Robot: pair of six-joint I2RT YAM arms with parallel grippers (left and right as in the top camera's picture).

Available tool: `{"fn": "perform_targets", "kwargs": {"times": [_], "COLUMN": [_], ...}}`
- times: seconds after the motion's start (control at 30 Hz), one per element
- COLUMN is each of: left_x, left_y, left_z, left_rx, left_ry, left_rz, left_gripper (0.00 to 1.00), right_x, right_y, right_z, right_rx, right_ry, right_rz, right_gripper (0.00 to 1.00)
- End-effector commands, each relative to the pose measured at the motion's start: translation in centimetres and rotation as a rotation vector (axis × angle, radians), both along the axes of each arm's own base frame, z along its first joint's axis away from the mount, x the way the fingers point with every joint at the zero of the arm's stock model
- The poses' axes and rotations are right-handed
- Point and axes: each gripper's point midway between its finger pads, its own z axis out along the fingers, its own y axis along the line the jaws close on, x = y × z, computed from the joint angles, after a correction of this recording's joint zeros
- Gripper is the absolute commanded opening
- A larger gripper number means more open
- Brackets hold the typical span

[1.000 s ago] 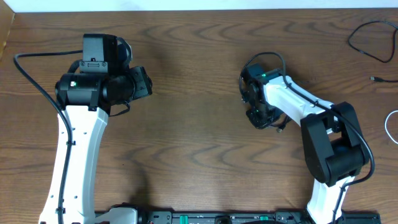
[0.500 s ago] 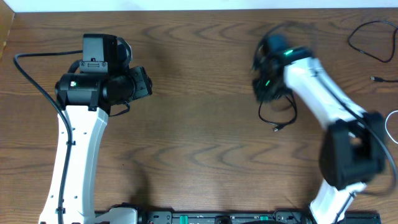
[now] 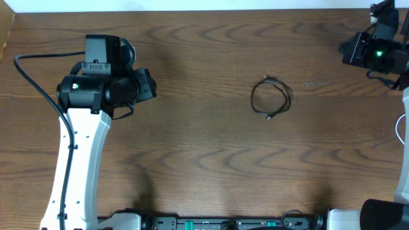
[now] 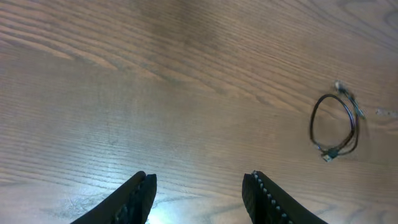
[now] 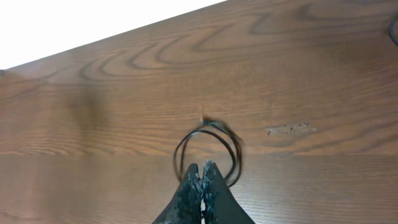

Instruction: Untangle cables

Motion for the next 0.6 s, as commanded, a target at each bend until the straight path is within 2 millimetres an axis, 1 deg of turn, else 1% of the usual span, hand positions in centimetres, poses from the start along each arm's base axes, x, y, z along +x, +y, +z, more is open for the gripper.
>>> {"fn": "perform_targets", "kwargs": {"times": [0.0, 0.03, 0.07, 0.1, 0.13, 0.17, 0.2, 0.23, 0.27, 0.3, 0.33, 0.37, 0.4, 0.43, 0.47, 0.53, 0.57], "left_x": [0.1, 0.1, 0.1, 0.1, 0.1, 0.1, 0.1, 0.1, 0.1, 0.1, 0.1, 0.1, 0.1, 0.1, 0.1, 0.1, 0.1], "left_y": [0.1, 0.1, 0.1, 0.1, 0.1, 0.1, 0.1, 0.1, 0.1, 0.1, 0.1, 0.1, 0.1, 0.1, 0.1, 0.1, 0.1], "left_z": [0.1, 0.1, 0.1, 0.1, 0.1, 0.1, 0.1, 0.1, 0.1, 0.1, 0.1, 0.1, 0.1, 0.1, 0.1, 0.1, 0.1], "left_rx": [0.008, 0.008, 0.008, 0.007, 0.008, 0.007, 0.007, 0.008, 0.008, 0.008, 0.008, 0.008, 0.008, 0.008, 0.008, 0.008, 0.008], "left_ry": [0.0, 0.0, 0.0, 0.0, 0.0, 0.0, 0.0, 0.0, 0.0, 0.0, 0.0, 0.0, 0.0, 0.0, 0.0, 0.0, 0.0], "left_rz": [0.006, 0.006, 0.006, 0.006, 0.006, 0.006, 0.006, 0.006, 0.006, 0.006, 0.006, 0.006, 0.006, 0.006, 0.006, 0.006, 0.006], "left_gripper": [0.5, 0.5, 0.5, 0.5, 0.5, 0.5, 0.5, 0.5, 0.5, 0.5, 0.5, 0.5, 0.5, 0.5, 0.5, 0.5, 0.5], "right_x": [-0.1, -0.3, -0.4, -0.6, -0.8, -0.9, -1.0, -1.1, -1.1, -1.1, -1.1, -1.0, -0.9, -0.8, -0.6, -0.4, -0.2], "right_y": [0.5, 0.4, 0.5, 0.7, 1.0, 1.5, 2.1, 2.8, 3.9, 4.6, 5.0, 6.1, 6.4, 6.9, 7.4, 7.8, 7.4], "right_z": [-0.1, -0.9, -1.5, -2.5, -3.5, -4.6, -5.8, -7.0, -8.8, -10.1, -10.8, -12.8, -13.6, -14.9, -16.8, -18.9, -21.1], "right_rx": [0.035, 0.028, 0.018, 0.007, 0.004, -0.001, -0.003, -0.004, -0.005, -0.006, -0.007, -0.005, -0.003, 0.001, 0.005, 0.002, -0.036], "right_ry": [0.01, 0.042, 0.059, 0.091, 0.124, 0.157, 0.195, 0.23, 0.279, 0.316, 0.333, 0.391, 0.412, 0.444, 0.488, 0.534, 0.586], "right_rz": [0.016, 0.014, 0.03, 0.058, 0.079, 0.107, 0.135, 0.163, 0.206, 0.235, 0.252, 0.288, 0.298, 0.31, 0.323, 0.332, 0.309], "right_gripper": [0.01, 0.02, 0.13, 0.21, 0.32, 0.41, 0.44, 0.5, 0.56, 0.58, 0.6, 0.63, 0.63, 0.64, 0.64, 0.64, 0.64]}}
